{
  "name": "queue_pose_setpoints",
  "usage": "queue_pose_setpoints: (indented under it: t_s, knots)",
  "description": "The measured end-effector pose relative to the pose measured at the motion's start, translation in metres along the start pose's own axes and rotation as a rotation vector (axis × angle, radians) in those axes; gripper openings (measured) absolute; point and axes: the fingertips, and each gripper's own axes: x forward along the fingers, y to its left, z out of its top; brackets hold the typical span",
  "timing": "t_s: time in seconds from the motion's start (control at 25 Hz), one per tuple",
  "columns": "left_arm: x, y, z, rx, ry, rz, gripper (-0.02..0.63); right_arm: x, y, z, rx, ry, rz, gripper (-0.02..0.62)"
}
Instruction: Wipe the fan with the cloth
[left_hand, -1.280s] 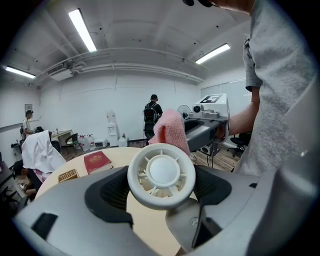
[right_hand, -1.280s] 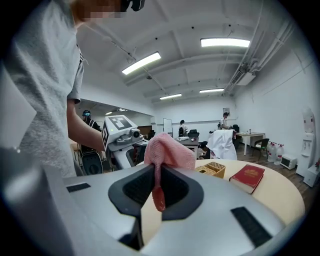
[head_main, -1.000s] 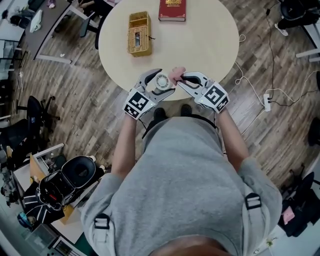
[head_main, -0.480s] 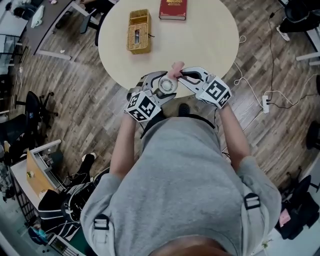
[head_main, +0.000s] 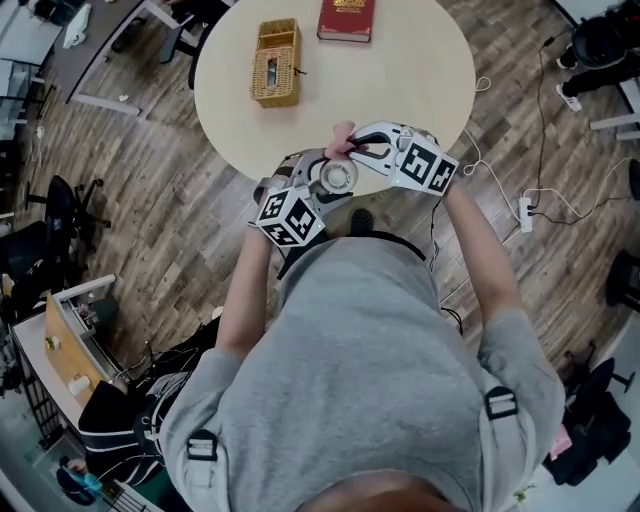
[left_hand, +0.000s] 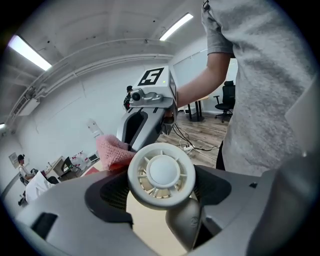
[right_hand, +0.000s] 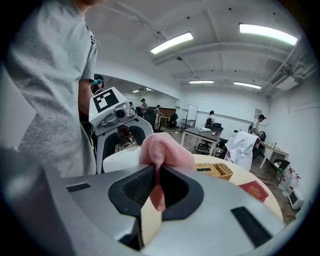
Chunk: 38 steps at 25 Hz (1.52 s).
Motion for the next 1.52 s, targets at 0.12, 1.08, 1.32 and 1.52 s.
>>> queue_pose_setpoints:
  t_s: [0.12,1.08,1.32,1.52]
  knots:
    - [-0.003,0.003,0.009,-0.052,-0.057,-0.004,0.39,-0.003,-0.004,-0.003,0.009,-0.011,-0.001,0.037]
    - [-0.052,0.061,0.069,-0.703,-0.703,-0.097,0.39,-0.024,0.003,0.023,0.183,-0.261,-0.117,0.037]
    - [-0.069,0.078,0.072,-0.868,-0.906,-0.135,0.39,-0.032,0.008,0.048,0.163,-0.318,-0.157,0.037]
    - [-0.079,0.086,0.069,-0.983,-1.045,-0.206,0.39,-0.041,0.011,0.072,0.202,-0.408,-0.163,0.037]
